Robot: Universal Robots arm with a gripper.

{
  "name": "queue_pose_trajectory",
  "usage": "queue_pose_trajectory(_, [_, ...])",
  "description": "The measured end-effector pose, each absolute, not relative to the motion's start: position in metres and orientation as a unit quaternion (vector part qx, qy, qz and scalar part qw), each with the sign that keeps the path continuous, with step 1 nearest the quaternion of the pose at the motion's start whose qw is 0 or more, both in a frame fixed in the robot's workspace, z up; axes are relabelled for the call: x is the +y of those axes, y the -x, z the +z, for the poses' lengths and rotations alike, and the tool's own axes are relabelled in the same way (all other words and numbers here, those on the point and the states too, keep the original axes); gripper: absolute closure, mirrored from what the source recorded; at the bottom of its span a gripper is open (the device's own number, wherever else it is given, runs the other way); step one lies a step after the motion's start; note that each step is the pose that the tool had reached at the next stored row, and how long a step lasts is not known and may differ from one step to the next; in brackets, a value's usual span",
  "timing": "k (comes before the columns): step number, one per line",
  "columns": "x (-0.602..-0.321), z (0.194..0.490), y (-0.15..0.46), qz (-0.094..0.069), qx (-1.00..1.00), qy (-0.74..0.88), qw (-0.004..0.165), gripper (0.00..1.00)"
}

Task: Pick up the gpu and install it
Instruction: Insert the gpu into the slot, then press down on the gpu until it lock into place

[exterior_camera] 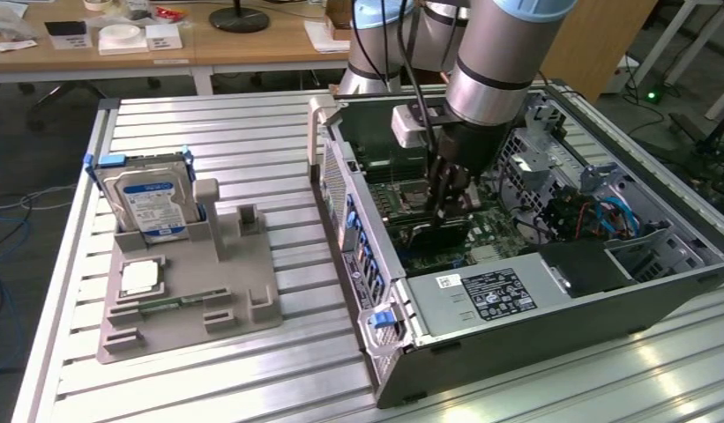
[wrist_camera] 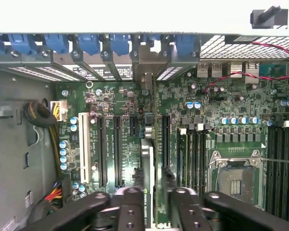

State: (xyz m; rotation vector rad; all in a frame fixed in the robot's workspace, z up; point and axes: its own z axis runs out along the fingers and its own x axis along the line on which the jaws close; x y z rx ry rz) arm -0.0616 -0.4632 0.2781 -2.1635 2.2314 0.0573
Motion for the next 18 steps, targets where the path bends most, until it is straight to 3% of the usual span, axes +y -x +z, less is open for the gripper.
queue_pose_trajectory(2, [-0.4632,0.2782,0.0616,0.018,0.718,0.696,0.016,0.73])
queue_pose_trajectory(5, [-0.4632,0.2782,0.0616,0.018,0.718,0.696,0.016,0.90])
queue_pose_trajectory(18, [-0.4632,0.2782,0.0616,0.018,0.718,0.696,0.016,0.89])
